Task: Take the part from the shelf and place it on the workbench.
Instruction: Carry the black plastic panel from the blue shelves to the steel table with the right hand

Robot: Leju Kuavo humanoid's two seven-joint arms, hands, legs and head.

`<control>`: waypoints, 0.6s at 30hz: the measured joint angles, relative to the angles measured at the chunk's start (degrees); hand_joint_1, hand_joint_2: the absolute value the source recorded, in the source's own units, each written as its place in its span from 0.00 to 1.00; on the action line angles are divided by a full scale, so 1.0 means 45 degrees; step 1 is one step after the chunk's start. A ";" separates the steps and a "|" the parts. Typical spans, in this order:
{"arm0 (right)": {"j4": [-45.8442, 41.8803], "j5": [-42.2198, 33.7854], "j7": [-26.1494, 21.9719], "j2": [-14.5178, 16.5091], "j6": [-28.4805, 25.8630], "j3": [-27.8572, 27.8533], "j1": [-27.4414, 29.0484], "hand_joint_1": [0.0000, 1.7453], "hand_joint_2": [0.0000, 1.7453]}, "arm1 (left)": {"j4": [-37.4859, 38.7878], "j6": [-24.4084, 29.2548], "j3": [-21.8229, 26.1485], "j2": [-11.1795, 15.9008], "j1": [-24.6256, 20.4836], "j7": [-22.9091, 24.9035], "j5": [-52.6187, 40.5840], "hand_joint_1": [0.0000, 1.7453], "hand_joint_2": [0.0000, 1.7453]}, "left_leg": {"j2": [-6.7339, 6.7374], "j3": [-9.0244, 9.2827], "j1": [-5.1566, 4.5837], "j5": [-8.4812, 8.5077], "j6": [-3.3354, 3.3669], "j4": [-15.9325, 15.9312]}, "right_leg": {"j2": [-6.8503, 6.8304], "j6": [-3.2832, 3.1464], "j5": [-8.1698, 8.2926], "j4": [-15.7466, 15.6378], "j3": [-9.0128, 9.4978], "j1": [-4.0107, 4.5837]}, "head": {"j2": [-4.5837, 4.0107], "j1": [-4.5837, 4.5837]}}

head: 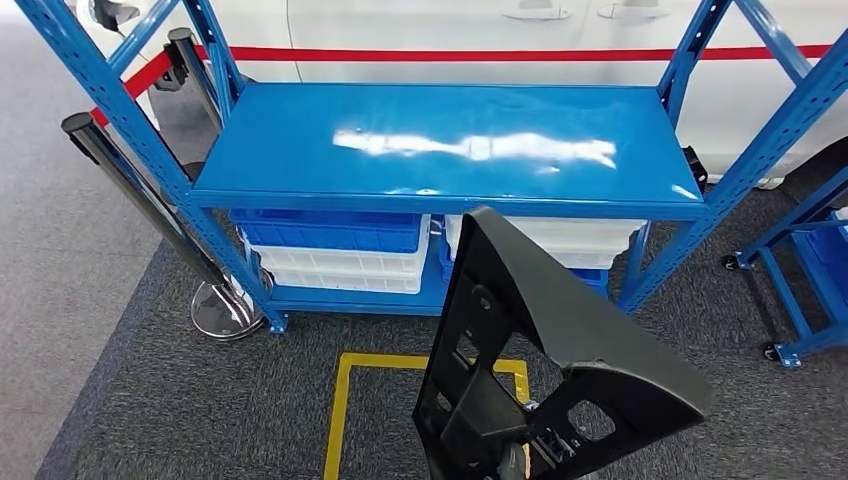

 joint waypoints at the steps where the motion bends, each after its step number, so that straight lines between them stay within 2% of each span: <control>1: -0.0001 0.0000 0.0000 0.0001 -0.0001 0.0000 0.0001 1.00 1.00 | -0.0004 -0.0002 0.0000 0.0012 -0.0005 0.0000 -0.0024 0.00 0.00 | -0.0167 0.0688 -0.0016 0.0112 0.0092 -0.0911 | 0.0070 0.0043 0.0107 0.0082 -0.0196 0.0015 | 0.0000 0.0000; 2: -0.0002 -0.0002 0.0004 0.0001 -0.0005 0.0001 0.0000 1.00 1.00 | -0.0007 -0.0005 0.0000 0.0022 -0.0009 -0.0001 -0.0051 0.00 0.00 | -0.0329 0.1318 -0.0031 0.0048 0.0161 -0.1848 | 0.0138 0.0098 0.0213 0.0147 -0.0338 0.0023 | 0.0000 0.0004; 3: -0.0005 -0.0007 0.0007 0.0001 -0.0011 0.0001 0.0002 1.00 1.00 | -0.0011 -0.0008 0.0000 0.0030 -0.0013 -0.0001 -0.0078 0.00 0.00 | -0.0460 0.1740 -0.0059 -0.0098 0.0220 -0.2545 | 0.0190 0.0166 0.0327 0.0173 -0.0420 0.0021 | 0.0000 0.0012; 4: -0.0006 -0.0011 0.0010 0.0003 -0.0019 0.0001 0.0005 1.00 1.00 | -0.0015 -0.0011 0.0000 0.0037 -0.0019 0.0001 -0.0101 0.00 0.00 | -0.0508 0.1936 -0.0095 -0.0239 0.0264 -0.2944 | 0.0242 0.0247 0.0448 0.0161 -0.0462 0.0011 | 0.0000 0.0005; 6: -0.0007 -0.0019 0.0017 0.0007 -0.0038 -0.0006 0.0032 1.00 1.00 | -0.0015 -0.0022 0.0000 0.0022 -0.0032 0.0003 -0.0120 0.00 0.00 | -0.0339 0.1856 -0.0102 -0.0074 0.0365 -0.3103 | 0.0374 0.0422 0.0653 0.0113 -0.0513 -0.0020 | -0.0001 0.0002; 7: -0.0010 -0.0021 0.0021 0.0010 -0.0050 -0.0016 0.0050 1.00 1.00 | -0.0015 -0.0028 0.0000 0.0011 -0.0042 0.0006 -0.0131 0.00 0.00 | -0.0230 0.1760 -0.0075 0.0067 0.0449 -0.3146 | 0.0369 0.0490 0.0517 0.0198 -0.0592 -0.0021 | -0.0001 0.0009; 8: -0.0012 -0.0022 0.0027 0.0009 -0.0061 -0.0028 0.0068 1.00 1.00 | -0.0015 -0.0034 0.0000 0.0002 -0.0045 0.0007 -0.0140 0.00 0.00 | -0.0110 0.1629 -0.0040 0.0233 0.0540 -0.3195 | 0.0313 0.0542 0.0131 0.0471 -0.0716 -0.0021 | -0.0001 0.0061; 9: -0.0015 -0.0022 0.0030 0.0006 -0.0070 -0.0040 0.0078 1.00 1.00 | -0.0015 -0.0038 0.0000 -0.0005 -0.0039 0.0010 -0.0148 0.00 0.00 | 0.0013 0.1466 -0.0011 0.0392 0.0608 -0.3218 | 0.0206 0.0580 -0.0484 0.0987 -0.0885 -0.0042 | 0.0000 0.0107; 10: -0.0016 -0.0023 0.0035 0.0005 -0.0080 -0.0052 0.0087 1.00 1.00 | -0.0016 -0.0036 0.0000 0.0001 -0.0025 0.0012 -0.0155 0.00 0.00 | 0.0111 0.1284 -0.0024 0.0534 0.0653 -0.3214 | 0.0084 0.0626 -0.1195 0.1699 -0.1060 -0.0057 | 0.0000 0.0149; 11: -0.0015 -0.0023 0.0037 0.0004 -0.0085 -0.0062 0.0092 1.00 1.00 | -0.0017 -0.0034 0.0000 0.0006 -0.0012 0.0012 -0.0155 0.00 0.00 | 0.0228 0.1096 -0.0033 0.0669 0.0668 -0.3196 | 0.0014 0.0676 -0.1750 0.2489 -0.1202 -0.0092 | 0.0000 0.0178; 12: -0.0012 -0.0023 0.0039 0.0004 -0.0091 -0.0072 0.0100 1.00 1.00 | -0.0018 -0.0029 0.0000 0.0009 -0.0006 0.0011 -0.0155 0.00 0.00 | 0.0343 0.0901 -0.0041 0.0799 0.0655 -0.3161 | -0.0030 0.0733 -0.2006 0.3163 -0.1253 -0.0128 | 0.0000 0.0182; 13: -0.0011 -0.0023 0.0039 0.0004 -0.0098 -0.0081 0.0107 1.00 1.00 | -0.0019 -0.0024 0.0000 0.0011 -0.0009 0.0011 -0.0155 0.00 0.00 | 0.0452 0.0691 -0.0043 0.0920 0.0634 -0.3102 | -0.0059 0.0784 -0.1921 0.3542 -0.1159 -0.0167 | 0.0000 0.0183; 14: -0.0010 -0.0023 0.0039 0.0004 -0.0106 -0.0087 0.0112 1.00 1.00 | -0.0019 -0.0021 0.0000 0.0011 -0.0019 0.0010 -0.0155 0.00 0.00 | 0.0552 0.0477 -0.0040 0.1021 0.0601 -0.3020 | -0.0095 0.0821 -0.1580 0.3529 -0.0889 -0.0205 | 0.0000 0.0184; 15: -0.0008 -0.0022 0.0039 0.0004 -0.0113 -0.0092 0.0118 1.00 1.00 | -0.0019 -0.0018 0.0000 0.0011 -0.0027 0.0006 -0.0155 0.00 0.00 | 0.0640 0.0268 -0.0037 0.1110 0.0556 -0.2925 | -0.0161 0.0841 -0.1178 0.3123 -0.0420 -0.0238 | 0.0000 0.0186; 16: -0.0008 -0.0022 0.0039 0.0004 -0.0121 -0.0095 0.0122 1.00 1.00 | -0.0019 -0.0023 0.0000 0.0011 -0.0038 0.0001 -0.0152 0.00 0.00 | 0.0714 0.0088 -0.0039 0.1177 0.0506 -0.2819 | -0.0315 0.0831 -0.0957 0.2360 0.0246 -0.0256 | 0.0000 0.0186; 18: -0.0016 -0.0022 0.0038 0.0006 -0.0141 -0.0097 0.0126 1.00 1.00 | -0.0019 -0.0039 0.0000 0.0009 -0.0044 -0.0025 -0.0124 0.00 0.00 | 0.0841 -0.0137 -0.0060 0.1284 0.0368 -0.2638 | -0.0668 0.0711 -0.1190 0.0558 0.1541 -0.0190 | 0.0000 0.0173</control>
